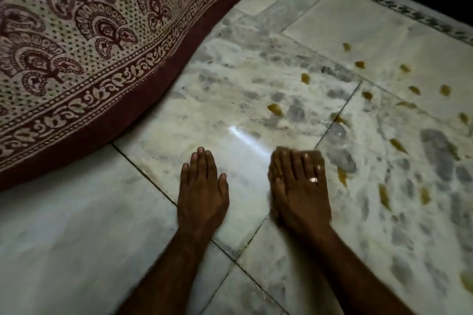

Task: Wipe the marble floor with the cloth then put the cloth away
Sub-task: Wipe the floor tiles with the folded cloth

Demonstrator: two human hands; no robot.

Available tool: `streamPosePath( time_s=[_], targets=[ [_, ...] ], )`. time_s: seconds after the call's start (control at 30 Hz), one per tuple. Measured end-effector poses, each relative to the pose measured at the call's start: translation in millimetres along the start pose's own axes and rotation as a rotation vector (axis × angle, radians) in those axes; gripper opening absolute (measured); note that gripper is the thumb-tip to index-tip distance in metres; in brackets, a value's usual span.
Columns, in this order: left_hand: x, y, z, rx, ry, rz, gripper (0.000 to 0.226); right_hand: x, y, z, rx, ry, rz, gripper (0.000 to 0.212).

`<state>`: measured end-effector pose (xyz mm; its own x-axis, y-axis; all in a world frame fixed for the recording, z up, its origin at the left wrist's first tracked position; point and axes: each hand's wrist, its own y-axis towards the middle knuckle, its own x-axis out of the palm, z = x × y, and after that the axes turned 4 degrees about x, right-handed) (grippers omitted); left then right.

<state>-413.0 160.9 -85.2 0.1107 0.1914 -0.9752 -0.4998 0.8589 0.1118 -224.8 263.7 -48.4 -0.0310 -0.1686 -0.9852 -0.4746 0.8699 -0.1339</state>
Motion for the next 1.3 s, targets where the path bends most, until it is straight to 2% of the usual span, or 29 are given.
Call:
streamPosePath(
  time_s=[0.13,0.23,0.33,0.47,0.6,0.8,0.87,1.0,1.13,1.3],
  targets=[
    [0,-2,1,0.009,0.016,0.009,0.063,12,-33,-41,-0.155,0.009,-0.018,0.066],
    [4,-3,-4,0.012,0.062,-0.025,0.062,8,6,-78,-0.315,0.062,-0.065,0.065],
    [4,-1,-4,-0.019,0.062,-0.025,0.063,4,60,-94,-0.374,0.021,-0.074,0.064],
    [-1,3,0,0.029,0.068,0.005,0.062,-9,117,-88,-0.358,-0.021,-0.098,0.072],
    [-3,3,-1,0.021,0.050,-0.020,0.064,-19,147,-61,-0.227,0.013,-0.085,0.073],
    [-5,5,1,-0.026,0.022,-0.009,0.065,-13,102,-12,-0.013,-0.047,-0.006,0.067],
    [-4,5,3,-0.029,0.027,-0.008,0.064,-7,63,-15,-0.044,-0.044,0.002,0.066],
    [-2,5,3,-0.014,0.068,-0.007,0.062,4,30,-51,-0.257,-0.009,-0.049,0.067],
    [-2,4,1,0.014,0.093,0.015,0.059,6,80,-90,-0.421,-0.012,-0.046,0.064],
    [-11,7,5,-0.020,0.064,0.014,0.060,-10,150,-82,-0.433,-0.120,-0.110,0.071]
  ],
)
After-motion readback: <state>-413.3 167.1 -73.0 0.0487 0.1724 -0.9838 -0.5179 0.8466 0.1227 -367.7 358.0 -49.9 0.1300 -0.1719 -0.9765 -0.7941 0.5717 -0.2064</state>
